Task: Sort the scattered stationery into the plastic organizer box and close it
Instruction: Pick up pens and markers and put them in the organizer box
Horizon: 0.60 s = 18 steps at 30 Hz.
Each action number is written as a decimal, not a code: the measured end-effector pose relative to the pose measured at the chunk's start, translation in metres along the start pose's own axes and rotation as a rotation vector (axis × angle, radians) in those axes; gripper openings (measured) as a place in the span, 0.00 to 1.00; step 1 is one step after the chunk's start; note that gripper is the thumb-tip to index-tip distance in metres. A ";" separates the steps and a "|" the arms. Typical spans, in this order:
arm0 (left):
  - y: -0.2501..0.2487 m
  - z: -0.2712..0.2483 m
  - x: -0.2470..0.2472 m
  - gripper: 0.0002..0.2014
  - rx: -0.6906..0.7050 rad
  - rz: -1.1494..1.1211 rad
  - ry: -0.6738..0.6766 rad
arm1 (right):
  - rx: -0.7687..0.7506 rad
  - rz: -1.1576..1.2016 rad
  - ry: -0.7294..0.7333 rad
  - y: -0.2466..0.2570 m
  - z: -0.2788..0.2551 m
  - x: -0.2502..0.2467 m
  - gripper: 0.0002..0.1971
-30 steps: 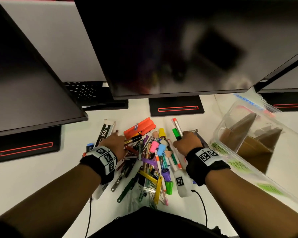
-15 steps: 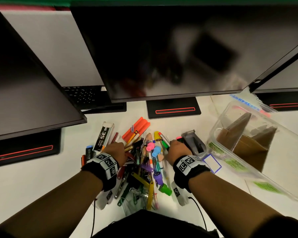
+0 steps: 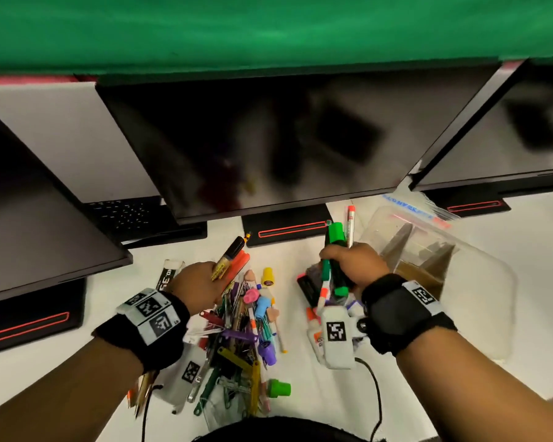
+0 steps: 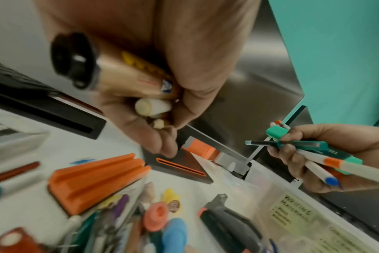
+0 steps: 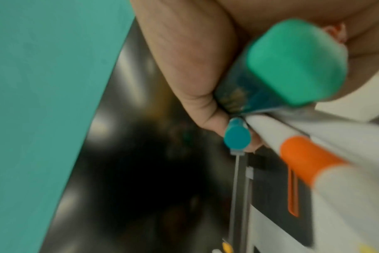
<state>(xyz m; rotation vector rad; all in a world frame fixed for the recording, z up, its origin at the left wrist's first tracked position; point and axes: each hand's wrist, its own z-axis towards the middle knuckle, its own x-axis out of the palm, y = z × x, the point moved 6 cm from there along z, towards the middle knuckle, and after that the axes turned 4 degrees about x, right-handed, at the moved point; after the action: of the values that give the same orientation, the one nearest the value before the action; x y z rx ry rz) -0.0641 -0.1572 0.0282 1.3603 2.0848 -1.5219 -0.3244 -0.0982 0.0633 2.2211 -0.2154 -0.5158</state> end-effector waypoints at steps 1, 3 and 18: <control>-0.007 0.000 0.004 0.08 0.016 -0.023 0.012 | 0.012 0.098 -0.017 0.003 0.002 -0.013 0.03; -0.023 0.001 0.014 0.07 0.049 -0.086 0.031 | 0.044 0.245 -0.044 0.005 0.008 -0.039 0.04; -0.144 0.015 0.074 0.09 0.096 -0.454 0.122 | 0.047 -0.397 -0.165 0.009 0.039 -0.086 0.21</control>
<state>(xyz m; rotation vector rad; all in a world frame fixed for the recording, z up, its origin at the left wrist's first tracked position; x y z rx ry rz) -0.2209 -0.1345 0.0658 1.0775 2.5586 -1.7614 -0.4184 -0.1029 0.0728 2.2755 0.1350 -0.9179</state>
